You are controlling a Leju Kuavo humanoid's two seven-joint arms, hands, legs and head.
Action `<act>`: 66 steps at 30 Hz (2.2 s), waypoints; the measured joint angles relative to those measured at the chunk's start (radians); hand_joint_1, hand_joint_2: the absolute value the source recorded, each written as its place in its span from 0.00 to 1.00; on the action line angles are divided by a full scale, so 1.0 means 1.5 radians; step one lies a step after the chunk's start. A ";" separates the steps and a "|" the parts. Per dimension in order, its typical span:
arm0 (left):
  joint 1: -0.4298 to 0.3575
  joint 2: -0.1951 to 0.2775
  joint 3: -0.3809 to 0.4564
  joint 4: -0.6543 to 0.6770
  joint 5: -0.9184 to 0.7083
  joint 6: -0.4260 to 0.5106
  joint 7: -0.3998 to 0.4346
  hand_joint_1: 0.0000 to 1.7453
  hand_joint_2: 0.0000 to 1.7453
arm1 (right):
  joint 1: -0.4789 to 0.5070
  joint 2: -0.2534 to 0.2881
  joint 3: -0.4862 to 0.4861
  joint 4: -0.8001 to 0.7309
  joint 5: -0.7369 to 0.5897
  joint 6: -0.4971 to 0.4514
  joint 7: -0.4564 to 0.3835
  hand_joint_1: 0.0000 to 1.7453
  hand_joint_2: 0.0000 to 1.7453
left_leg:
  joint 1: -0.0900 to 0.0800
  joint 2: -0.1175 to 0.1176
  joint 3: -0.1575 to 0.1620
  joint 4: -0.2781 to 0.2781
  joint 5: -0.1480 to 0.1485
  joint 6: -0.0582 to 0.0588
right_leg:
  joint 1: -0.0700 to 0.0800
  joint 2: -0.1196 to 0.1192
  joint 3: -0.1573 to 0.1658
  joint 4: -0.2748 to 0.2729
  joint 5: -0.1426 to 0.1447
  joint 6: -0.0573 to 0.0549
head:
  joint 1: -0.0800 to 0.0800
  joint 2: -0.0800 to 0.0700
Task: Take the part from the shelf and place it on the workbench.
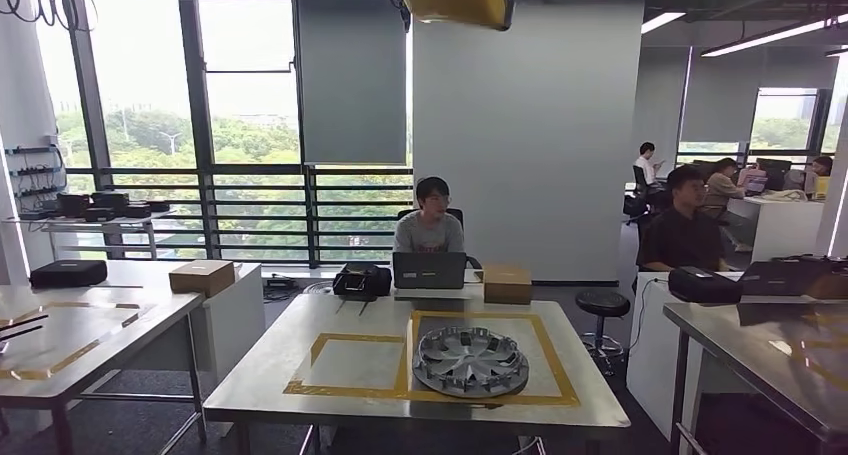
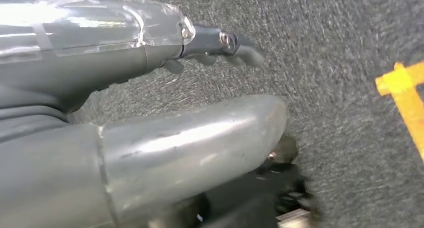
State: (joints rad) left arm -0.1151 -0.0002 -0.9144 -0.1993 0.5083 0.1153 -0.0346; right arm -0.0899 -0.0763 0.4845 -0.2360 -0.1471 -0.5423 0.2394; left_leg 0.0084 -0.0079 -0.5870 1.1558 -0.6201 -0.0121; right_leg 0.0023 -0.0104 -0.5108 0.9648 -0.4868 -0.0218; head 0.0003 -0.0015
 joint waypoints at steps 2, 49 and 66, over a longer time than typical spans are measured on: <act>0.002 0.000 -0.002 0.000 -0.012 0.000 0.004 0.00 0.00 | 0.000 0.000 0.000 0.000 -0.001 0.001 0.002 0.00 0.00 | 0.000 -0.001 -0.036 0.080 -0.032 0.001 | 0.002 0.016 -0.008 0.003 0.004 -0.002 | 0.000 0.000; -0.006 0.037 -0.129 0.001 -0.075 -0.001 0.153 0.00 0.00 | 0.001 -0.010 -0.114 0.010 -0.253 -0.015 -0.026 0.00 0.00 | 0.010 0.036 0.040 -0.092 0.058 0.013 | -0.010 0.009 -0.133 0.217 -0.077 0.038 | 0.001 0.001; -0.010 0.110 -0.127 -0.001 -0.056 -0.005 0.177 0.00 0.00 | 0.004 0.050 -0.165 0.020 -0.253 0.006 -0.006 0.00 0.00 | 0.003 -0.006 -0.021 0.039 0.014 -0.010 | 0.010 0.045 -0.022 0.021 0.000 -0.014 | 0.000 0.001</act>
State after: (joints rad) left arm -0.1304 0.1651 -1.1054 -0.2015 0.4243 0.1080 0.2308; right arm -0.0839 -0.0019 0.2377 -0.2066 -0.5260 -0.5337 0.2309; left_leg 0.0123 -0.0164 -0.6184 1.2138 -0.5992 -0.0274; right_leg 0.0166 0.0572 -0.5442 0.9965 -0.4869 -0.0427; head -0.0003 0.0000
